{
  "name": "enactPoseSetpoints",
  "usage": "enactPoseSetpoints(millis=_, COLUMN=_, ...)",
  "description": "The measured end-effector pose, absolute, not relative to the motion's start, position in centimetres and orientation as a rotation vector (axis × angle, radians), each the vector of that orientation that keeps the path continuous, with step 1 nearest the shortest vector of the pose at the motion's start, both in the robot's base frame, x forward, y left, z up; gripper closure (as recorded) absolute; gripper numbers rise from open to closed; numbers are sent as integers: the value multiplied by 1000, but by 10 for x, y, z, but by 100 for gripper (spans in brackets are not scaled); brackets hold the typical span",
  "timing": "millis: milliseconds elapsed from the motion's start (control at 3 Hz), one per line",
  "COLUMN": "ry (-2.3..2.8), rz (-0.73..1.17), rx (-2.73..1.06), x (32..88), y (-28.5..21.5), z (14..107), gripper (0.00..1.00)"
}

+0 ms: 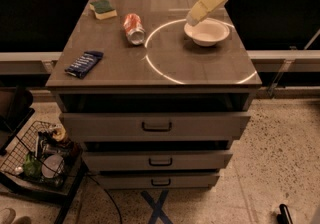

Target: Place coke can upright

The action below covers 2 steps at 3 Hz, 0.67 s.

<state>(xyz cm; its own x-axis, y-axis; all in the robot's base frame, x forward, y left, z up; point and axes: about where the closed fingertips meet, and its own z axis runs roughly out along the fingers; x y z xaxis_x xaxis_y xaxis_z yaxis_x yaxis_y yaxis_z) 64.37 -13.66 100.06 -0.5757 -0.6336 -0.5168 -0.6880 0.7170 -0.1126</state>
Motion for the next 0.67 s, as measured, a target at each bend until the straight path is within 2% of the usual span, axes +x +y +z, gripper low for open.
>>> enactPoseSetpoints(millis=333, ry=2385, rz=139, rx=-1001, x=648, y=-131, z=997, gripper=0)
enactPoseSetpoints(millis=667, ry=2358, rz=145, rx=-1002, x=682, y=-103, z=982, gripper=0)
